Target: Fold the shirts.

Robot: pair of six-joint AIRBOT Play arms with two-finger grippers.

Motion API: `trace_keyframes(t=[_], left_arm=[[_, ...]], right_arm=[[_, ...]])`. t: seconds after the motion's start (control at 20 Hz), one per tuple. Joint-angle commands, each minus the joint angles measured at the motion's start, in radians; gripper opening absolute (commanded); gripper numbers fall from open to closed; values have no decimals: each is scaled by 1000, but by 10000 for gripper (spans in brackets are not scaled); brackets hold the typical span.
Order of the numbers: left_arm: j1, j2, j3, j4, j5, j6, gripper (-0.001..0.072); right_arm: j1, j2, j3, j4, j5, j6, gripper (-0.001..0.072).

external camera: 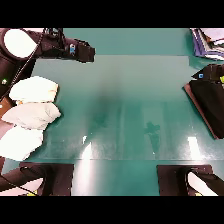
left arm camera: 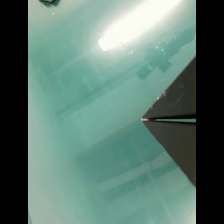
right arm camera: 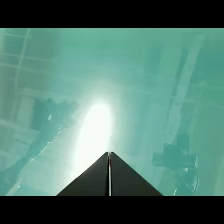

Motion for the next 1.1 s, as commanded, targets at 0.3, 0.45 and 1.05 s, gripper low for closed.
trace_keyframes(t=[0.3,0.45,1.05], left_arm=[[0,1,0,0,1,0,24],[0,0,0,-1,7,-5,24],[67,-14,-3,507,-97,-21,191]], right_arm=[[4,1,0,0,0,0,17],[4,1,0,0,1,0,18],[4,1,0,1,-2,1,18]])
